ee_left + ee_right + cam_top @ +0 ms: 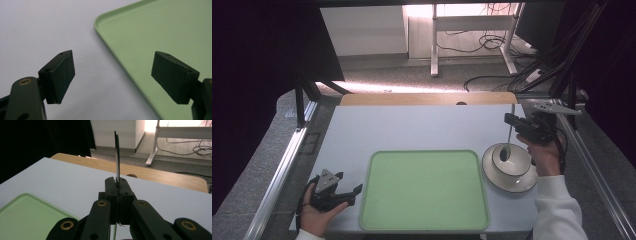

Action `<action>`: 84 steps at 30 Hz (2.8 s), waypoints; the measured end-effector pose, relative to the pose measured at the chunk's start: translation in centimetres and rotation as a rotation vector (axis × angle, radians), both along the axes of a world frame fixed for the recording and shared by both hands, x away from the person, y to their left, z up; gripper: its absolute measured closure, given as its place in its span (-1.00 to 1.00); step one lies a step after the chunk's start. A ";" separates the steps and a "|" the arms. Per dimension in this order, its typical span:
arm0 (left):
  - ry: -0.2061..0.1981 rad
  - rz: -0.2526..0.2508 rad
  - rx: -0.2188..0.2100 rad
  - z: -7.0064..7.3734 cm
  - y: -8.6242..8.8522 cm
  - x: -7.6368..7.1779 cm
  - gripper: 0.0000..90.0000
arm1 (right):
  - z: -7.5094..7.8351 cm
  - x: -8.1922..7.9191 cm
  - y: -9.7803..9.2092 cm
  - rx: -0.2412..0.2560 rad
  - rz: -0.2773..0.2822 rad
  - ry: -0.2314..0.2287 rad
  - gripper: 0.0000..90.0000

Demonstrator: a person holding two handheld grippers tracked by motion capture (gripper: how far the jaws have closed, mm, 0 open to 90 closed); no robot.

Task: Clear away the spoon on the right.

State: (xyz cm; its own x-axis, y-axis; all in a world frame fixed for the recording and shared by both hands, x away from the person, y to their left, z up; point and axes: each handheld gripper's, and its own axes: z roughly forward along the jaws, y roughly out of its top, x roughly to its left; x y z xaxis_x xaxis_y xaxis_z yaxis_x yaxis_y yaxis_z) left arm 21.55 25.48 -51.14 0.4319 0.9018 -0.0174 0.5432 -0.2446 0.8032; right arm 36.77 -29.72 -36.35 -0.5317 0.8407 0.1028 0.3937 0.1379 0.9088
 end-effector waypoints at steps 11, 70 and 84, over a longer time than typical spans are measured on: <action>0.003 0.000 0.002 0.0 0.0 0.0 -0.59 | 1.1 -1.0 0.9 0.025 0.048 -0.032 0.99; 0.003 0.010 0.002 0.0 0.1 0.0 -0.59 | -1.4 -2.9 8.7 0.006 0.242 0.082 0.99; 0.002 0.011 -0.002 0.1 0.2 -0.1 -0.59 | -3.6 -5.2 10.3 0.013 0.259 0.163 0.99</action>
